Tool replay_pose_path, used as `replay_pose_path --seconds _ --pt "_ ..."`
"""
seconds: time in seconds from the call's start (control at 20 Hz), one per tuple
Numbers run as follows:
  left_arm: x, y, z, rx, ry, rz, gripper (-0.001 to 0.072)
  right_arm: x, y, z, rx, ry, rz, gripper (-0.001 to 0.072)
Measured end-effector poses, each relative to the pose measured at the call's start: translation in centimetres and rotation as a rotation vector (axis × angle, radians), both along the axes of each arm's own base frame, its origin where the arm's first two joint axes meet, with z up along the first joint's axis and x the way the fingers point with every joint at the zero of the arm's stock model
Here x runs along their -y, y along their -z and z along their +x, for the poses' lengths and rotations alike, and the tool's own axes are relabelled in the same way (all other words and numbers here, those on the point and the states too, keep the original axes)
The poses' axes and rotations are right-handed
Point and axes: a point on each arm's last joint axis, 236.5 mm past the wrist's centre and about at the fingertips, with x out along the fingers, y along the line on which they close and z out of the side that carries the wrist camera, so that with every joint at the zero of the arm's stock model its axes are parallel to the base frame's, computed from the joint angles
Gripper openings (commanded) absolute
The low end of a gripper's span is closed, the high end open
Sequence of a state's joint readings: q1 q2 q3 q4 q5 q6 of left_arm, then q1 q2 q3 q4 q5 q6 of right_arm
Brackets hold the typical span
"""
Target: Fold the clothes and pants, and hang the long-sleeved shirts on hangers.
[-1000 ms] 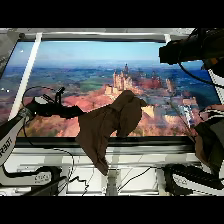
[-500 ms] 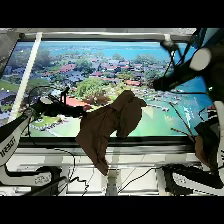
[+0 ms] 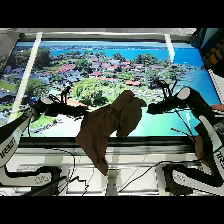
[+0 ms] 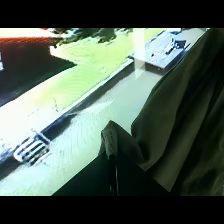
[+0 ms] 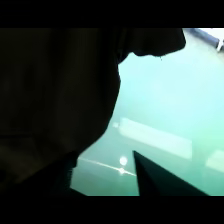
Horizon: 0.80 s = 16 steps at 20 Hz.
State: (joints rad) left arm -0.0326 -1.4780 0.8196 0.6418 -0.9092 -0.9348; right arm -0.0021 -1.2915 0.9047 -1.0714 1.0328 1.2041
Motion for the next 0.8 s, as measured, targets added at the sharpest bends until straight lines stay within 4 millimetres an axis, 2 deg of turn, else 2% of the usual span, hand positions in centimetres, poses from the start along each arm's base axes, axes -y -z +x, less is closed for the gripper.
replay_pose_path --seconds 0.15,0.45,0.8 --pt "0.0 0.0 0.0 0.000 0.000 0.000 0.0012 0.0 1.0 1.9 0.037 0.137 0.061 0.0448" --pt "0.0 0.0 0.0 0.000 0.000 0.000 0.0013 -0.9 3.4 3.8 -0.013 0.297 0.168 0.0440" --pt "0.0 0.0 0.0 0.000 0.000 0.000 0.0013 -2.4 3.2 8.1 0.029 0.321 0.220 0.0431"
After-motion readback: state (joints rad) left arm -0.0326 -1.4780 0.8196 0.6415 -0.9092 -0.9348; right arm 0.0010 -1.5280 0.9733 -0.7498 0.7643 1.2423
